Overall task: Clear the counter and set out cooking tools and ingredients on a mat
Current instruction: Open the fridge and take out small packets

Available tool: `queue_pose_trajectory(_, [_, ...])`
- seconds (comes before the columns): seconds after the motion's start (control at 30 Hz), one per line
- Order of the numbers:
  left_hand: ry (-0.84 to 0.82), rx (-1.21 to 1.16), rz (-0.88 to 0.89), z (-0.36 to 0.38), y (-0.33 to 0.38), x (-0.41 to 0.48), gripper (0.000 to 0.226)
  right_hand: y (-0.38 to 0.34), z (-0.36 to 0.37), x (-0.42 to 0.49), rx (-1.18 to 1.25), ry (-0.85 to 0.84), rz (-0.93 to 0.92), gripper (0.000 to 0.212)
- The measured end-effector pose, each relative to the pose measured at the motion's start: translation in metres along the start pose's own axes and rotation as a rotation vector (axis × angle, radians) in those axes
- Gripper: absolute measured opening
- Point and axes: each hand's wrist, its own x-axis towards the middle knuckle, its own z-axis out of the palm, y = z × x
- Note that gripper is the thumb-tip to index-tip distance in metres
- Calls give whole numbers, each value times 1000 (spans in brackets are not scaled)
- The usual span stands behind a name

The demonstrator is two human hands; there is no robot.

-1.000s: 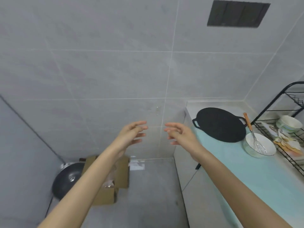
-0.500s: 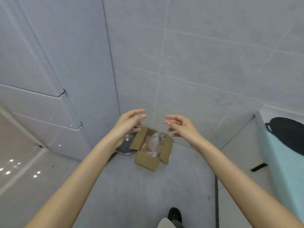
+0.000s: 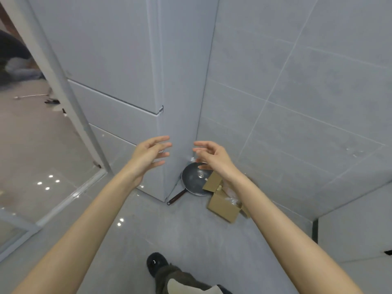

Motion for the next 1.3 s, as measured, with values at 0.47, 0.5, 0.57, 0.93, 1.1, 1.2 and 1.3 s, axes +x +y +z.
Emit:
queue_pose_trajectory(0.47, [26,20,2,-189,41,158,26,-62,167,183,16,19,-33,23])
queue_pose_trajectory(0.5, [26,10,2,-200,45,168,26,-66,176,192,8,24,-27,23])
queue_pose_trajectory(0.57, [17,-3,8,-224,52,189,28,-75,193,210,-5,45,-18,23])
queue_pose_trajectory(0.93, [-152,28,70,-362,63,292,26,-105,322,273,22,294,18,22])
queue_pose_trajectory(1.1, [-208,55,87,-424,74,333,22,-125,380,291,87,477,26,23])
queue_pose_trajectory(1.2, [-184,41,87,-449,78,360,26,-135,403,303,102,549,24,23])
queue_pose_trajectory(1.3, [-150,84,119,-466,79,391,20,-141,417,316,83,602,22,23])
